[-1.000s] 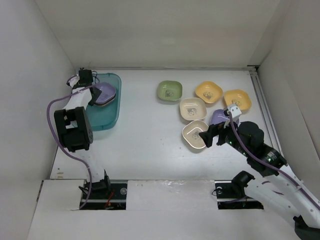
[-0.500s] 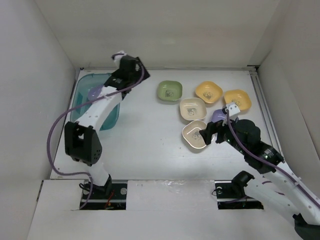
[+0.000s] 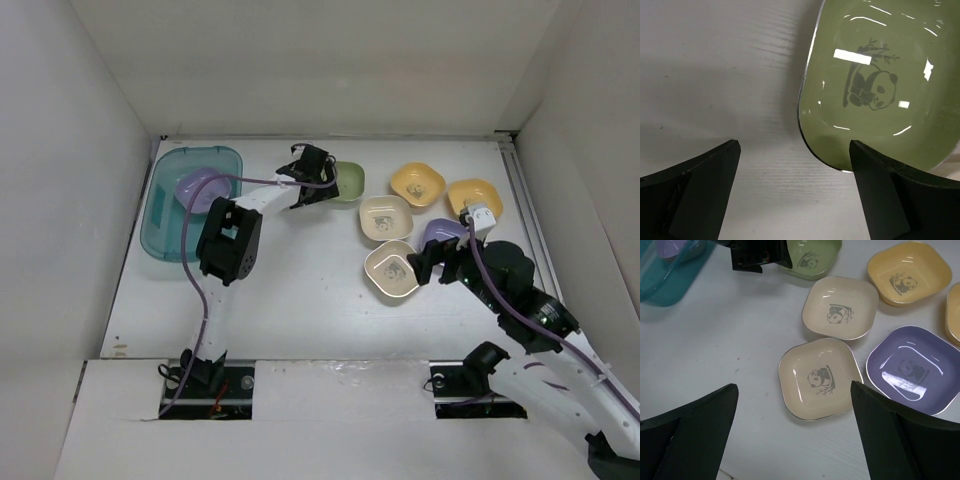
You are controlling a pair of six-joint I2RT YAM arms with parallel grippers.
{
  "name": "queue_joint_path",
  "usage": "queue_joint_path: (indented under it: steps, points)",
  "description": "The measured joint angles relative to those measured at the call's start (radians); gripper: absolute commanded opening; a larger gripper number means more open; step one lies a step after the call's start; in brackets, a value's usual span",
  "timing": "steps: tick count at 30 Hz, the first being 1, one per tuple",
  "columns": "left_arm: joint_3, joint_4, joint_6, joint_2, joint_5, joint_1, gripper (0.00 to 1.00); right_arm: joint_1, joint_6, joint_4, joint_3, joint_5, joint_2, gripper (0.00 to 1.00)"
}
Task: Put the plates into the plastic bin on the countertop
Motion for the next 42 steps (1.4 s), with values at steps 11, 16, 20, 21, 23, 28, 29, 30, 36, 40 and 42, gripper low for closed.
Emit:
queue_joint_path:
  steps: [11,16,20,21,23,28,29,30,36,40,42]
  points:
    - [0.027,0.002,-0.056,0.044,-0.145,-0.001,0.00,-0.003,0.000,-0.023,0.006,0.000,-0.010,1.00]
    - [0.026,-0.020,-0.072,-0.013,-0.219,0.000,0.00,-0.003,0.000,-0.023,0.006,0.000,0.002,1.00]
    - [0.024,-0.091,-0.103,-0.130,-0.232,0.023,0.00,-0.003,0.000,-0.022,0.006,-0.001,0.007,1.00]
    - [0.016,-0.104,-0.117,-0.175,-0.231,0.039,0.00,-0.003,-0.001,-0.021,0.006,-0.001,0.008,1.00]
    - [-0.024,-0.121,-0.151,-0.288,-0.233,0.087,0.00,-0.003,-0.002,-0.021,0.006,-0.004,0.008,1.00]
    - [-0.188,-0.121,-0.232,-0.578,-0.220,0.317,0.00,-0.003,-0.005,-0.012,0.005,-0.020,0.008,1.00]
    - [-0.221,-0.115,-0.246,-0.614,-0.220,0.367,0.00,-0.003,-0.005,-0.008,0.005,-0.024,0.008,1.00]
    - [-0.259,-0.116,-0.262,-0.646,-0.222,0.432,0.00,-0.003,-0.005,-0.005,0.004,-0.029,0.008,1.00]
    - [-0.476,-0.101,-0.351,-0.684,-0.177,0.630,0.00,-0.006,-0.015,0.013,-0.011,-0.057,0.008,1.00]
    - [-0.545,-0.116,-0.422,-0.677,-0.148,0.637,0.00,-0.010,-0.016,0.023,-0.024,-0.072,0.008,1.00]
    - [-0.546,-0.104,-0.468,-0.677,-0.150,0.634,0.00,-0.010,-0.019,0.031,-0.033,-0.082,0.005,1.00]
